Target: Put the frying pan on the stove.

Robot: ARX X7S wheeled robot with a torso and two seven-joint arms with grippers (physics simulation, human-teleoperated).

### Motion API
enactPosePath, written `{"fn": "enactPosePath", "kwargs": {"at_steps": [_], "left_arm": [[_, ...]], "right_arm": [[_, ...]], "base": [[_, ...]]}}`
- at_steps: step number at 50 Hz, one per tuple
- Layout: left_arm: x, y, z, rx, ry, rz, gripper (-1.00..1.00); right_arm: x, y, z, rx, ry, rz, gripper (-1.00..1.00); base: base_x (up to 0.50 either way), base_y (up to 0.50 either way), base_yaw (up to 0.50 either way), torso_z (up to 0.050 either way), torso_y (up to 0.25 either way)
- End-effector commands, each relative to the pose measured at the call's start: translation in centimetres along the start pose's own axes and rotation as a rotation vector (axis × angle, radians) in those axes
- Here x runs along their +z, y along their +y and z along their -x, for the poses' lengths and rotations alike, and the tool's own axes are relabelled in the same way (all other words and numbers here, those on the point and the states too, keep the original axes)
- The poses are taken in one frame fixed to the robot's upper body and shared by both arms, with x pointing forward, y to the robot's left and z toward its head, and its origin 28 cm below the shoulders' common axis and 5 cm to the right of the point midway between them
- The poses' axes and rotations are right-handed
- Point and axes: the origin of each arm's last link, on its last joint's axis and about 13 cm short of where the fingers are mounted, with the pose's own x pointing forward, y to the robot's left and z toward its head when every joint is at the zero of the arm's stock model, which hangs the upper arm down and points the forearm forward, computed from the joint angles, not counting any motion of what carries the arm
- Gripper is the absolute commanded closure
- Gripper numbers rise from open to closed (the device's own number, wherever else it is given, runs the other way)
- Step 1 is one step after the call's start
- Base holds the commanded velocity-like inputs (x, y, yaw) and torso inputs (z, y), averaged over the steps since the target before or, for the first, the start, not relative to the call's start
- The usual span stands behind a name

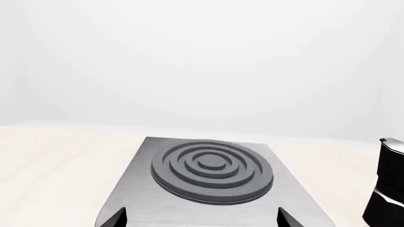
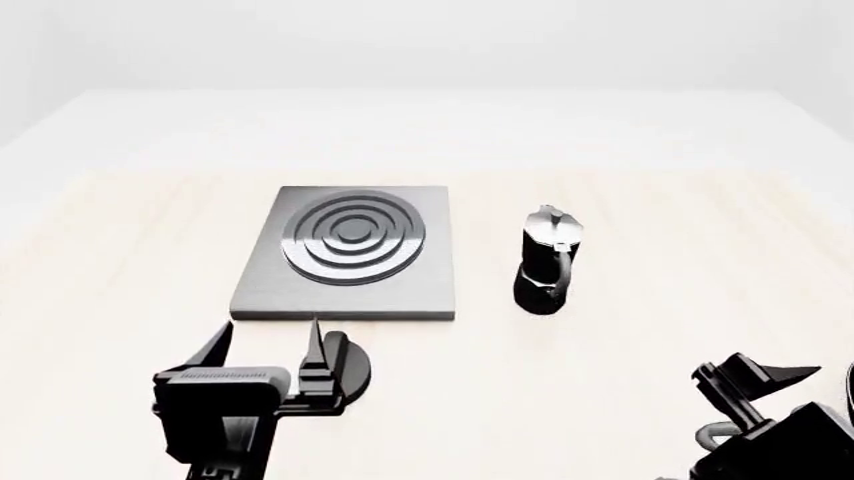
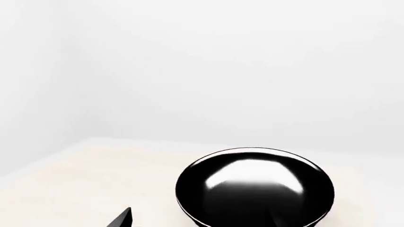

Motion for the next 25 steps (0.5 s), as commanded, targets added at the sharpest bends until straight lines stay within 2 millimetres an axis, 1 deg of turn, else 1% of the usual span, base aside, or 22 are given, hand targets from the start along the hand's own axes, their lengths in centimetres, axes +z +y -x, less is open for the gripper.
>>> {"fn": "enactPosePath", "kwargs": {"at_steps": [1,25], "left_arm": [[-0.2,0.0,0.1,-0.002,0.004,0.004,-1.0],[-0.4,-0.1,0.1,-0.008,0.008,0.004,-1.0]], "right_arm": [[-0.5,0.1,-0.3,-0.075,0.033,-0.019,-1.0],[-1.7,0.8,-1.0,-0.122,0.069,-0.006,-1.0]], "base": [[0.0,0.0,0.0,0.0,0.0],[0.0,0.0,0.0,0.0,0.0]]}}
